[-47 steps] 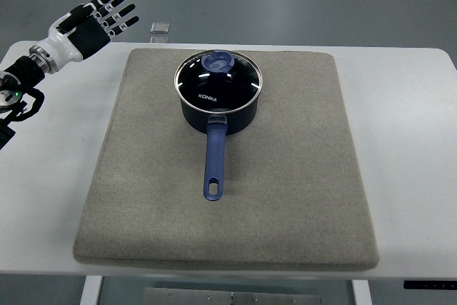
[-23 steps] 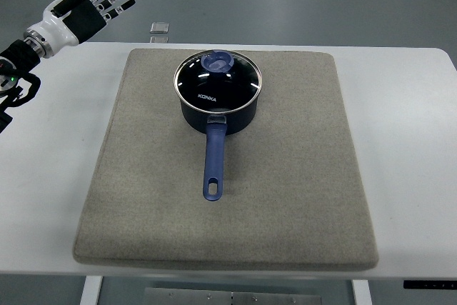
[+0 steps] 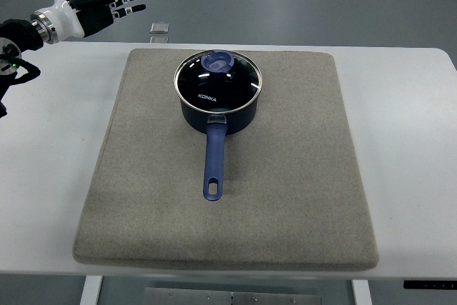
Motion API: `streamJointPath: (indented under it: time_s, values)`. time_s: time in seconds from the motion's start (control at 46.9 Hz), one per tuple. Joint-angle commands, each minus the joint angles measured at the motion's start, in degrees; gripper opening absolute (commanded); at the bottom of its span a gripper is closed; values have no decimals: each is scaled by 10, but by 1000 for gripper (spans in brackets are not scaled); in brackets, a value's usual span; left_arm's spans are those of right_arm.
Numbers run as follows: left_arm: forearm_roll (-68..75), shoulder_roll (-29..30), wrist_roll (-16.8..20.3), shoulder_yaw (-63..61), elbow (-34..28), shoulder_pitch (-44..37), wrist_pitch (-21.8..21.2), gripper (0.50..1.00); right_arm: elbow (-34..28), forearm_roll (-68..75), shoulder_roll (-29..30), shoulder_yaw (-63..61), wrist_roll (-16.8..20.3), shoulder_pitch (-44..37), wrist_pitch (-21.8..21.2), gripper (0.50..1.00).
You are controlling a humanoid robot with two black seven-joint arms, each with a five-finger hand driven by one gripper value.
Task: Open pot lid and place left with left hand
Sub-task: 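Move the left hand forward toward the saucepan lid, then lower the left hand onto the blue knob of the glass lid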
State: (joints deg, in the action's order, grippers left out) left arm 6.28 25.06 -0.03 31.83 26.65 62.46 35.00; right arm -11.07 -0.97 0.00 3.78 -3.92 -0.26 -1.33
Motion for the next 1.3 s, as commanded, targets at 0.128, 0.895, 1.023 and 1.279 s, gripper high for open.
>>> streamJointPath:
  time_s: [0.128, 0.895, 1.023, 1.279]
  values:
    - [143, 4, 36, 0, 19, 10, 0, 990, 0, 0, 0, 0, 1, 0, -1, 917]
    - [555, 30, 130, -2, 140, 54, 0, 988, 0, -1, 0, 0, 1, 0, 0, 917]
    - [600, 30, 130, -32, 142, 98, 0, 981, 0, 0, 0, 0, 0, 0, 0, 917]
    - [610, 20, 130, -158, 142, 177, -12, 977, 0, 0, 0, 0, 0, 0, -1, 917]
